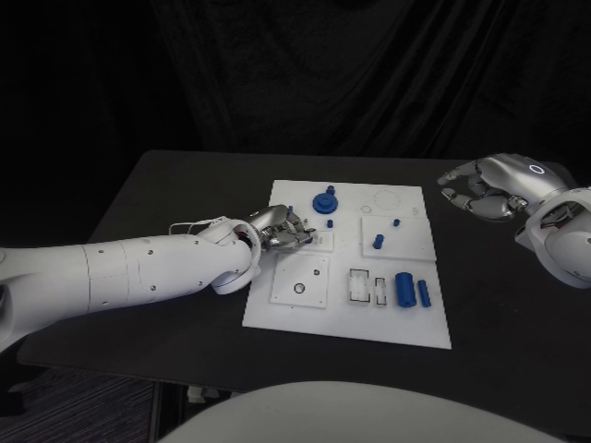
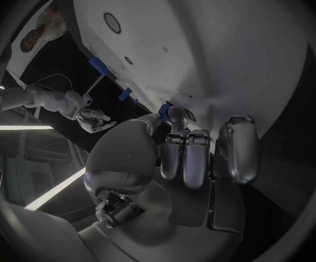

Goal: Assemble the parts on the task board

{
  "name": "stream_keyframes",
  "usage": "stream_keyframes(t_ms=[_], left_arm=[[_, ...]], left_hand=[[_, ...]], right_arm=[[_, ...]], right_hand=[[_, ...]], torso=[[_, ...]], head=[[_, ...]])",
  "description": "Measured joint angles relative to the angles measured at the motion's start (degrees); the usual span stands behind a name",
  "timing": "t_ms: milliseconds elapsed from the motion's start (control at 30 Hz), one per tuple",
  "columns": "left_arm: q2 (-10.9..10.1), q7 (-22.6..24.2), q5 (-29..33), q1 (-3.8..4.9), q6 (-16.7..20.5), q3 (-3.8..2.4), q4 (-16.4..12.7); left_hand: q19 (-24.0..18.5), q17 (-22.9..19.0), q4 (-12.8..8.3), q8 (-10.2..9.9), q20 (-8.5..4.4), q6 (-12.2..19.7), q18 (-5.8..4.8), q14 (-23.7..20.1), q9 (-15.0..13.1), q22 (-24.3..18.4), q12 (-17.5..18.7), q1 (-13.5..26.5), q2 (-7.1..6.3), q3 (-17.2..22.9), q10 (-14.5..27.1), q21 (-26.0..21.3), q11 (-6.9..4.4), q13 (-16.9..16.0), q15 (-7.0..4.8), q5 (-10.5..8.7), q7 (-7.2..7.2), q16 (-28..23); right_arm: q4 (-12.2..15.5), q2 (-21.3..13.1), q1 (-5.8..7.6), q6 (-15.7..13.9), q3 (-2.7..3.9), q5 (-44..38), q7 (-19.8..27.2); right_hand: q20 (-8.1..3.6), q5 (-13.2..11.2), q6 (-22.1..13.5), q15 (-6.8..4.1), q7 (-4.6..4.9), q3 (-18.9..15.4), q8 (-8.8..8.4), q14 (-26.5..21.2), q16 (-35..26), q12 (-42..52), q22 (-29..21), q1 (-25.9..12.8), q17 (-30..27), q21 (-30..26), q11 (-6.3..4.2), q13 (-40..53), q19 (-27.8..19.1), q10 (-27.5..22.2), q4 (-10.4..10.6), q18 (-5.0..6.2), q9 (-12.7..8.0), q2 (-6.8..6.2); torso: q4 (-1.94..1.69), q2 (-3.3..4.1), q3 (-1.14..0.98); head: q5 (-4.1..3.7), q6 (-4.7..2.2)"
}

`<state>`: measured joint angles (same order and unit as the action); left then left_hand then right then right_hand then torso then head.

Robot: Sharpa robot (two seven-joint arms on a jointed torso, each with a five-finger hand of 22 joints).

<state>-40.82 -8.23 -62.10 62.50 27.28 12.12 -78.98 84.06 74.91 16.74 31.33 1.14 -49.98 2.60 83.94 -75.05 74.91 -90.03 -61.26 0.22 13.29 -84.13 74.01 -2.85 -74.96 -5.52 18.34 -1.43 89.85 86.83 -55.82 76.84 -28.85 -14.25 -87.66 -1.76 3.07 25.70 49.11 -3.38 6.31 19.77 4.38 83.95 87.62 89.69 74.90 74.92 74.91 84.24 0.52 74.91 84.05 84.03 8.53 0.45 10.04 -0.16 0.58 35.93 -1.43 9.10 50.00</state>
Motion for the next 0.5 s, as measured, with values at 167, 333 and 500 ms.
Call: stream_keyframes(t_ms=[167,333,500], left_arm=[[0.0,0.0,0.0,-0.04,0.0,0.03,0.0],[0.0,0.0,0.0,-0.05,0.0,0.03,0.0],[0.0,0.0,0.0,-0.05,0.0,0.02,0.0]], left_hand=[[0.0,0.0,0.1,-1.4,0.0,-0.2,0.0,0.0,0.4,0.0,0.0,5.8,0.77,-4.2,0.2,0.0,0.2,0.0,0.0,-5.13,-0.22,0.0],[0.0,0.0,0.1,-1.9,0.0,-0.6,-0.01,0.2,0.8,0.0,0.0,9.5,1.83,-8.0,0.2,0.0,0.2,0.0,0.22,-7.04,-0.19,0.0],[0.0,0.0,0.2,-2.2,0.0,-1.0,0.0,0.2,0.8,0.0,0.0,12.1,3.12,-11.2,0.2,0.0,0.2,0.0,0.21,-8.27,-0.21,0.0]], right_arm=[[0.0,0.0,-0.01,0.0,0.0,0.0,0.0],[0.0,0.0,-0.02,0.0,0.0,0.0,0.0],[0.0,0.0,-0.02,0.0,0.0,0.0,0.0]], right_hand=[[0.0,0.0,0.0,0.0,0.0,0.0,0.0,0.0,0.0,0.0,0.0,0.0,0.0,0.0,0.0,0.0,0.0,0.0,0.0,0.0,0.0,0.0],[0.0,0.0,0.0,0.0,0.0,0.0,0.0,0.0,0.0,0.0,0.0,0.0,0.0,0.0,0.0,0.0,0.0,0.0,0.0,0.0,0.0,0.0],[0.0,0.0,0.0,0.0,0.0,0.0,0.0,0.0,0.0,0.0,0.0,0.0,0.0,0.0,0.0,0.0,0.0,0.0,0.0,0.0,0.0,0.0]], torso=[[0.01,0.01,0.0],[0.0,0.01,-0.01],[0.01,0.0,-0.01]], head=[[0.02,0.0],[0.02,0.0],[0.04,0.0]])
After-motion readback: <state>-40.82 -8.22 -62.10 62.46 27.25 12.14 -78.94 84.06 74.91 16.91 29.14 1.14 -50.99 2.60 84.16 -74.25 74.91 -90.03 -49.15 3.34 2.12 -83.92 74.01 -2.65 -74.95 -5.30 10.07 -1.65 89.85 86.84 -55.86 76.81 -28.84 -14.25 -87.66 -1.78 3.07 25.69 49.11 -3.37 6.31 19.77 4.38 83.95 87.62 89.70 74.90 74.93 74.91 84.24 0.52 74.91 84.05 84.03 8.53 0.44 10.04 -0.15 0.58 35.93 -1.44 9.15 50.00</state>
